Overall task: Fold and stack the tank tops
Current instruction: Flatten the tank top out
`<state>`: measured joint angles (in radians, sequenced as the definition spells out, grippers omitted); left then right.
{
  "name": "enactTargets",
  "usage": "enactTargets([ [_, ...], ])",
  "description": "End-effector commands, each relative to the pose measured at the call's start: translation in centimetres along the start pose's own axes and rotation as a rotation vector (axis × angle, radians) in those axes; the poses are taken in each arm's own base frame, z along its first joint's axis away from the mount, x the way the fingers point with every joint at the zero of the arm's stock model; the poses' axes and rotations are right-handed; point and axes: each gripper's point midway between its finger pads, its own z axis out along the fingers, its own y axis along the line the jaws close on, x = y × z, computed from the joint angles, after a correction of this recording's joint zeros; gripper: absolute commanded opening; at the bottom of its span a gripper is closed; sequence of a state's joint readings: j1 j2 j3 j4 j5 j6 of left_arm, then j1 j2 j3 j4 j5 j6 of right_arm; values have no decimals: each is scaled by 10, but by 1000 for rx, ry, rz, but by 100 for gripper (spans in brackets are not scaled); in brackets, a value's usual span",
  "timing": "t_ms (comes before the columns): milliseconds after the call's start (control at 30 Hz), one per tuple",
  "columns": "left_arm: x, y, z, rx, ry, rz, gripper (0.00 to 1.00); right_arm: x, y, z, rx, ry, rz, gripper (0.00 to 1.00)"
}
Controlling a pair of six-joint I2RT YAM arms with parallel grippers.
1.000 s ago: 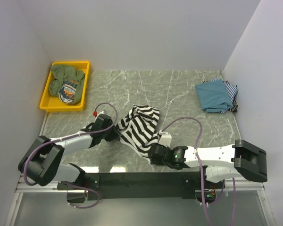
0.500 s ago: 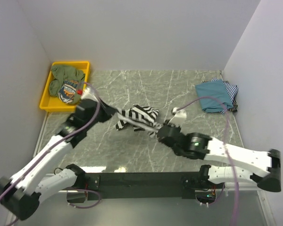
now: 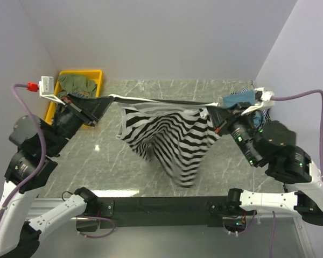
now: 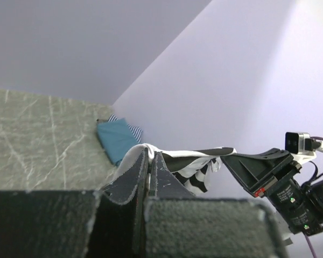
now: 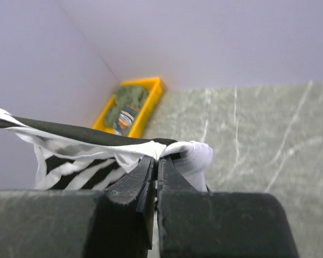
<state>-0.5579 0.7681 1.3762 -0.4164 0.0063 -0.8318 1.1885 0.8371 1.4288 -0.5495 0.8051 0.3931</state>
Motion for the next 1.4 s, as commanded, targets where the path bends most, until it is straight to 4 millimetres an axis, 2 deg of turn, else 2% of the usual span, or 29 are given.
enactTargets([
  [0, -46, -27, -13, 47, -147, 35, 0, -58, -13, -11, 44, -124, -89, 0],
  [100, -55, -33, -8, 53, -174, 18, 1, -72, -7, -7, 55, -147, -109, 0],
  [200, -52, -17, 9, -20, -173, -9, 0, -71, -5, 3, 87, -163, -148, 0],
  [267, -42, 2, 31, -90, -150, -20, 1, -61, -14, 22, 143, -163, -180, 0],
  [300, -38, 12, 39, -127, -151, -25, 1, -49, -3, 33, 61, -127, -184, 0],
  [367, -22, 33, 66, -176, -119, -31, 1, -29, -35, 64, 138, -87, -169, 0],
  [433, -4, 67, 94, -261, -98, -26, 1, 2, -46, 95, 97, -22, -171, 0],
  [500, 0, 92, 117, -305, -107, -46, 1, 31, -80, 137, 155, 59, -165, 0],
  [533, 12, 131, 139, -366, -70, -77, 1, 61, -82, 167, 105, 139, -157, 0],
  [600, 30, 181, 175, -428, -32, -103, 1, 78, -112, 200, 138, 184, -138, 0],
  [667, 32, 220, 198, -473, -24, -103, 1, 108, -132, 246, 139, 266, -112, 0],
  [700, 42, 250, 222, -508, -7, -98, 1, 92, -136, 264, 141, 236, -101, 0],
  [733, 38, 267, 233, -512, -5, -91, 1, 129, -157, 289, 173, 324, -83, 0],
  [767, 37, 281, 246, -507, 2, -88, 0, 136, -161, 302, 167, 347, -73, 0],
  [800, 43, 305, 267, -519, 18, -88, 0, 139, -169, 313, 182, 356, -61, 3],
  [833, 37, 327, 271, -552, 13, -82, 1, 141, -181, 333, 210, 375, -39, 14],
  [867, 42, 335, 280, -534, 57, -88, 6, 140, -184, 340, 215, 382, -29, 24],
  [900, 42, 350, 297, -530, 77, -91, 9, 115, -178, 350, 212, 337, -27, 41],
  [933, 39, 363, 297, -553, 98, -93, 27, 125, -188, 349, 254, 383, -23, 48],
  [967, 43, 371, 293, -588, 126, -103, 34, 119, -188, 348, 264, 373, -30, 54],
  [1000, 40, 372, 285, -607, 113, -100, 42, 120, -192, 343, 288, 374, -37, 61],
  [1033, 36, 371, 278, -608, 91, -102, 60, 103, -185, 335, 282, 334, -35, 70],
  [1100, 29, 359, 256, -610, 42, -98, 73, 97, -194, 321, 348, 304, -33, 74],
  [1167, 31, 354, 238, -645, 34, -129, 76, 104, -199, 294, 398, 323, 0, 75],
  [1200, 41, 351, 214, -696, 54, -155, 75, 131, -211, 278, 435, 382, 5, 75],
  [1267, 57, 345, 188, -749, 59, -200, 71, 133, -212, 248, 471, 370, 49, 75],
  [1300, 78, 343, 155, -796, 88, -214, 68, 181, -230, 220, 516, 466, 68, 73],
  [1333, 93, 338, 140, -827, 91, -231, 64, 171, -215, 209, 453, 408, 104, 72],
  [1367, 108, 336, 123, -847, 110, -239, 63, 184, -218, 195, 459, 411, 119, 72],
])
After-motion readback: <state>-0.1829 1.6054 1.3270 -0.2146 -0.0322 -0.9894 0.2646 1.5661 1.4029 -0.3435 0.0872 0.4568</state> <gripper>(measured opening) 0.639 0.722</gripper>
